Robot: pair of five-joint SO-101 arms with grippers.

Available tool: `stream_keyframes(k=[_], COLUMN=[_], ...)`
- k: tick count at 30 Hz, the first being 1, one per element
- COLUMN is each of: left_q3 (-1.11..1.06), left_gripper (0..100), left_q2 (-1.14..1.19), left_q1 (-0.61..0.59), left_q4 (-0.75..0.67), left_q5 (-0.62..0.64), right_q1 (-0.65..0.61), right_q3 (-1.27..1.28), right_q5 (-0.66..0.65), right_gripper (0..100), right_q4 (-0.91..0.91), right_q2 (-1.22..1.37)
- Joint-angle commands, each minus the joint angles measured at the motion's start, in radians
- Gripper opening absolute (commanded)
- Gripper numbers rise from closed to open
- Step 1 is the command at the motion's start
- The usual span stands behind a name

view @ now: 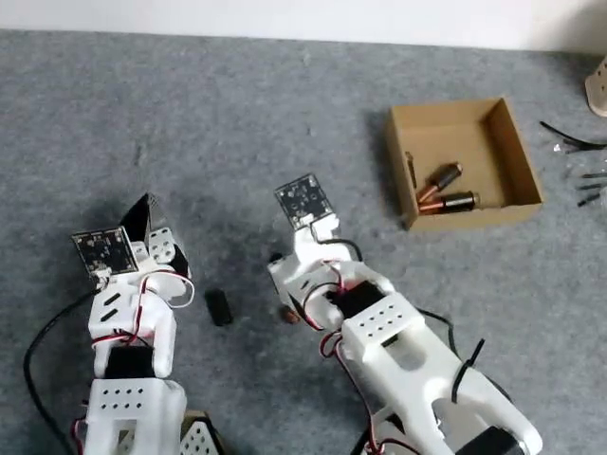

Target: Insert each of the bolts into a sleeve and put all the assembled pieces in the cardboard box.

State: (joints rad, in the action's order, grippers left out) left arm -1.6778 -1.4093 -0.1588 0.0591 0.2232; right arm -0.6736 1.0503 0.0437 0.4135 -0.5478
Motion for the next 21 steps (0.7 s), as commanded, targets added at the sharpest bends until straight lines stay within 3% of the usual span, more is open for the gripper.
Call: stream_keyframes(k=[1,11,15,21], left_q3=[-0.004,-0.004,-0.004,-0.004], left_gripper=[1,1,1,1], left_q2=[-0.002,-0.002,-0.002,-0.002], left_q1=[-0.010,0.002,0.022,0.022], left_q4=[-0.025,-0.025,-0.025,-0.025], left_q5=[-0.003,-0.005,-0.009,-0.009], right_q1=[-0.002,0.004,0.002,-0.048], right_q3=[-0.042,-0.157,-0.162,-0.157], right_q5=[-0.032,-0.763,-0.872,-0.891], right_gripper=[18.3,18.3,18.3,18.3], right_q4=[0.051,0.506,0.618,0.630], right_q2=[-0.001,-0.001,-0.001,0.010])
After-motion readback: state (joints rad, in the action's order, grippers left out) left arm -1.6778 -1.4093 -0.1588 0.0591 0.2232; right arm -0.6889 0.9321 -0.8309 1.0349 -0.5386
